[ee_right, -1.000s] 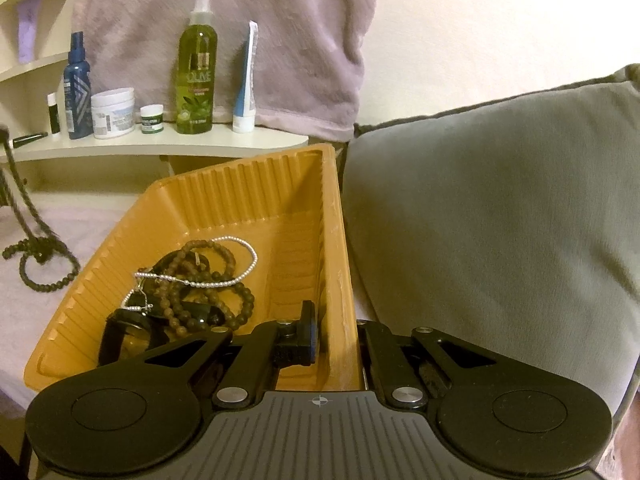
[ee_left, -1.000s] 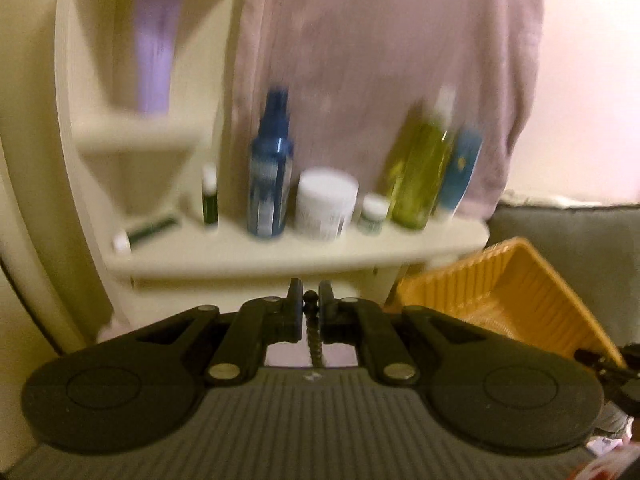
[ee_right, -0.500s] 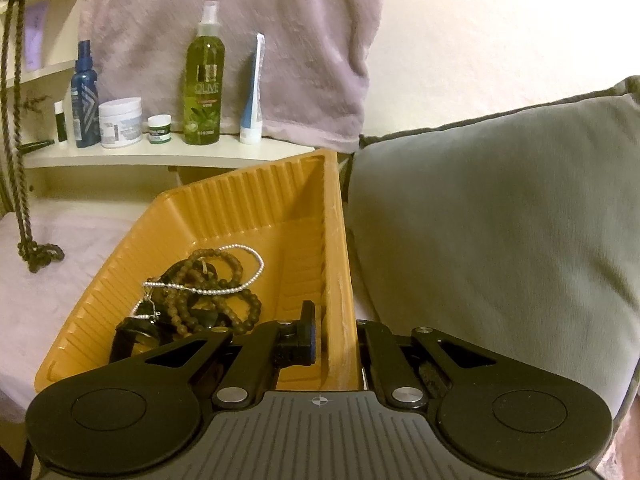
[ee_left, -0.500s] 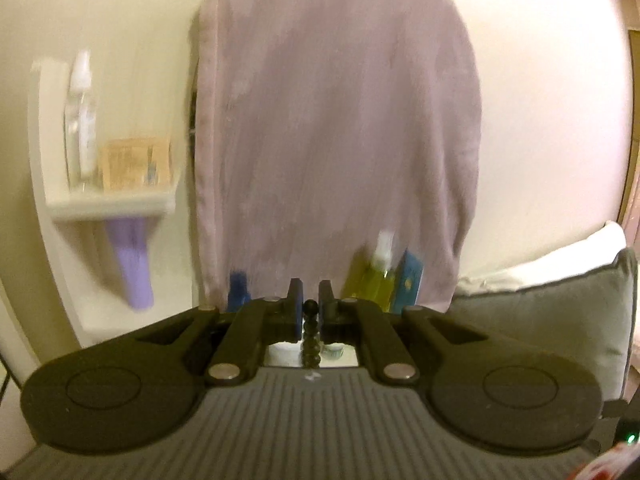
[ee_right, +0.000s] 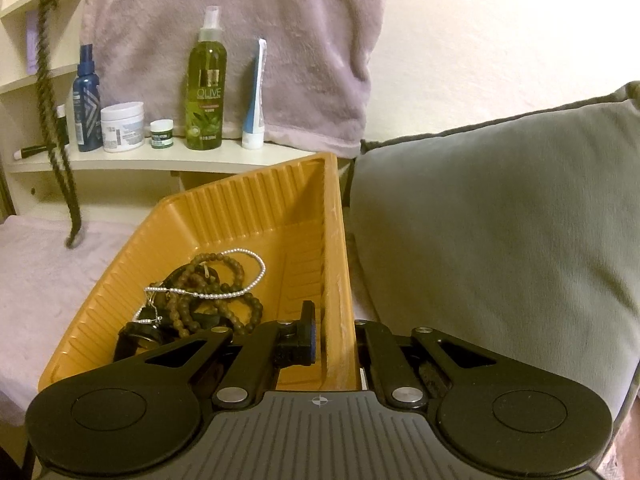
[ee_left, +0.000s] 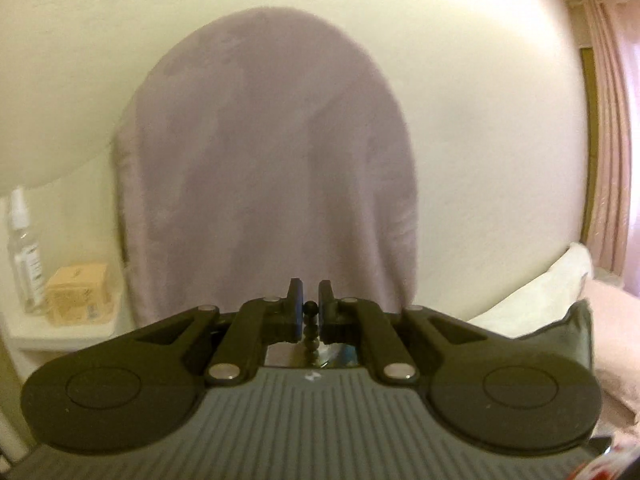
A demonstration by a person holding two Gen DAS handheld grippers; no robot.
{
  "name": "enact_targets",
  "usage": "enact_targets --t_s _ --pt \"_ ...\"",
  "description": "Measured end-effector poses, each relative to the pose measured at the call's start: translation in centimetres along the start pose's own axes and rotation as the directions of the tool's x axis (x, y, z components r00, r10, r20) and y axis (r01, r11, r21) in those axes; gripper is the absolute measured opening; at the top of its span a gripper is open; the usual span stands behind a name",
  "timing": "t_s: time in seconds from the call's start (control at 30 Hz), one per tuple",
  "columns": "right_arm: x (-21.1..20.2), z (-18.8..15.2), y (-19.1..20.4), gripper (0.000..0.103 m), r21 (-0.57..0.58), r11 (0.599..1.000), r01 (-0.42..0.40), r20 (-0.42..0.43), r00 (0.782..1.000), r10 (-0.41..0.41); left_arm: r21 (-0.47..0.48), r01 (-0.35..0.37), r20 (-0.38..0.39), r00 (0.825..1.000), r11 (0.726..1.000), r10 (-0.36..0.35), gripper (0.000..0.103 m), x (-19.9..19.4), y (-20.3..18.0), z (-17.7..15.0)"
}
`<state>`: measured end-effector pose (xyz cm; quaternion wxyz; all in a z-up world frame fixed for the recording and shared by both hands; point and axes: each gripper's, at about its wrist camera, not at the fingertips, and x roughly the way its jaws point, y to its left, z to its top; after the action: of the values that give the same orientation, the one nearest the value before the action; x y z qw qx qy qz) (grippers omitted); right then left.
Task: Organize jewelry
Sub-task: 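Lift the long dark bead strand high with the left gripper and lower it into the tray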
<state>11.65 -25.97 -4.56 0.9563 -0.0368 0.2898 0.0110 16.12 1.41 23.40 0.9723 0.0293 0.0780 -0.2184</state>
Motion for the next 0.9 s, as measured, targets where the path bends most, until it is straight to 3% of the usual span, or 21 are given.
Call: enact_targets --t_s 0.37,0.57,0.73,0.9 --pt "-0.1 0.3 0.0 0.005 0.005 1.000 -0.006 0.006 1.000 0.006 0.036 0.128 0.089 0.987 0.991 -0.131 0.006 1.8 -5.0 5.3" --pt "0.1 0.3 -0.1 0.005 0.010 1.000 -0.009 0.006 1.000 0.009 0.058 0.189 0.106 0.975 0.980 -0.194 0.006 2.6 -7.9 6.5" --pt "0.3 0.2 -0.2 0.005 0.018 1.000 -0.011 0.001 1.000 0.011 0.049 0.219 0.019 0.975 0.975 -0.220 0.006 5.7 -9.0 3.4" --pt "0.5 0.2 -0.2 0.005 0.022 1.000 -0.010 -0.001 1.000 0.010 0.019 0.228 -0.139 0.965 0.974 -0.223 0.006 9.6 -9.0 -1.9"
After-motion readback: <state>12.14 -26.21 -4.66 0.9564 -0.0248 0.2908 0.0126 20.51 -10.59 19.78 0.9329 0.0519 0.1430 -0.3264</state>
